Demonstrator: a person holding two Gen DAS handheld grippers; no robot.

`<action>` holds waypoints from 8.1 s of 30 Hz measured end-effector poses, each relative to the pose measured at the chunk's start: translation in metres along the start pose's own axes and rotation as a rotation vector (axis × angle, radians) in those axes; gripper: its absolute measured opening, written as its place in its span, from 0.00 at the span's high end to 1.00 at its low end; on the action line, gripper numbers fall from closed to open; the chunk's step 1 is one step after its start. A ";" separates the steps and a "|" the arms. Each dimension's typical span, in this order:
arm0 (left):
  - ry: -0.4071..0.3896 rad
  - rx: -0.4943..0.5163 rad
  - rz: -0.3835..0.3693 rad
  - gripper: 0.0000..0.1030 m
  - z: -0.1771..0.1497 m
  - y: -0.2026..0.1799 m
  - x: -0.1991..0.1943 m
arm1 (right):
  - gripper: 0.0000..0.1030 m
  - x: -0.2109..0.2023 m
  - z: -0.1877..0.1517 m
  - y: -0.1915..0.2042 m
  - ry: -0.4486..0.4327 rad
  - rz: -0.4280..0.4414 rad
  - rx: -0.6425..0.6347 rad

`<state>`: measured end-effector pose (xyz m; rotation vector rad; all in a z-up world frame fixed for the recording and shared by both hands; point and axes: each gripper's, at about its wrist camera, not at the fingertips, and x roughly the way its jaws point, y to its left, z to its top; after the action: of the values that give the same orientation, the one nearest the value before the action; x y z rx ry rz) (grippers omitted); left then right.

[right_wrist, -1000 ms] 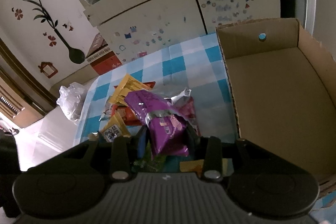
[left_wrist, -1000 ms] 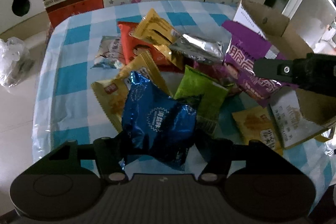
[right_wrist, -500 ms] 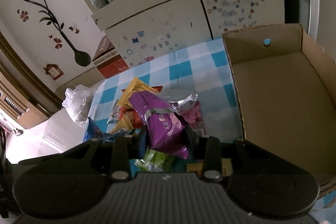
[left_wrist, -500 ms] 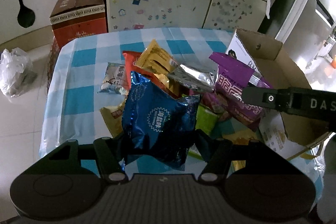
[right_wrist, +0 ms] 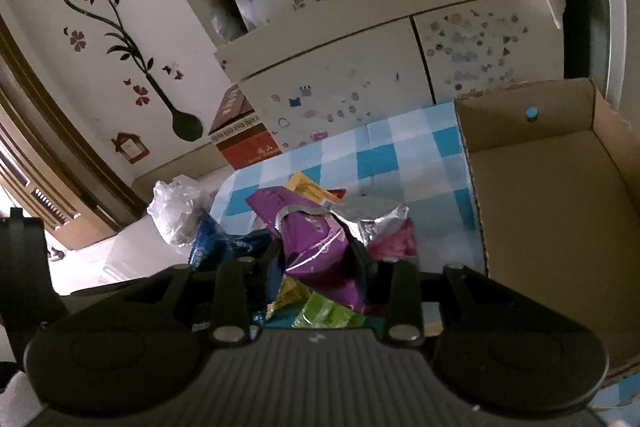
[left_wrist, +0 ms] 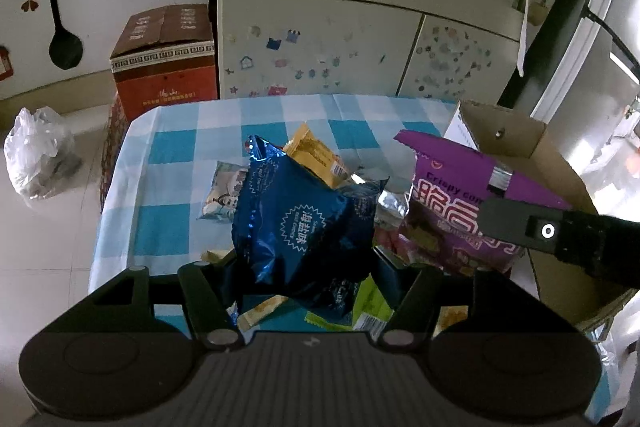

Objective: Organize snacks
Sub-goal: 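Carry both packets into the cardboard box and open both tools, then move the right tool back over the yellow waffle packet, then grasp the yellow waffle packet with the right tool, then carry the yellow waffle packet into the box and open the right tool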

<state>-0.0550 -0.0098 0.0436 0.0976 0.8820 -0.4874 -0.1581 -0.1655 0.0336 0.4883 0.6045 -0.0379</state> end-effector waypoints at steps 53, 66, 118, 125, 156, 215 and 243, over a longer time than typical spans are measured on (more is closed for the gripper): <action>0.012 0.182 -0.185 0.31 0.018 -0.203 0.018 | 0.66 -0.119 0.024 -0.128 -0.286 -0.266 0.408; -0.006 0.242 -0.184 0.04 0.025 -0.212 0.007 | 0.37 -0.119 0.019 -0.150 -0.301 -0.315 0.551; 0.157 0.029 0.072 0.04 0.026 0.035 0.072 | 0.24 0.007 -0.073 -0.011 0.139 -0.193 0.004; 0.210 0.029 0.103 0.04 0.018 0.039 0.091 | 0.24 0.030 -0.087 -0.011 0.152 -0.331 -0.017; 0.307 0.164 0.076 0.04 -0.024 0.072 0.059 | 0.15 0.061 -0.087 -0.009 0.220 -0.334 0.021; 0.067 -0.014 0.017 0.40 0.022 0.034 0.012 | 0.48 0.014 -0.032 0.014 0.024 -0.164 -0.006; -0.002 0.043 -0.120 0.40 0.029 -0.041 0.015 | 0.48 -0.067 0.027 -0.054 -0.202 -0.289 0.171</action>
<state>-0.0445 -0.0601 0.0556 0.0836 0.8793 -0.6185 -0.2085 -0.2328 0.0665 0.5522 0.4715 -0.4115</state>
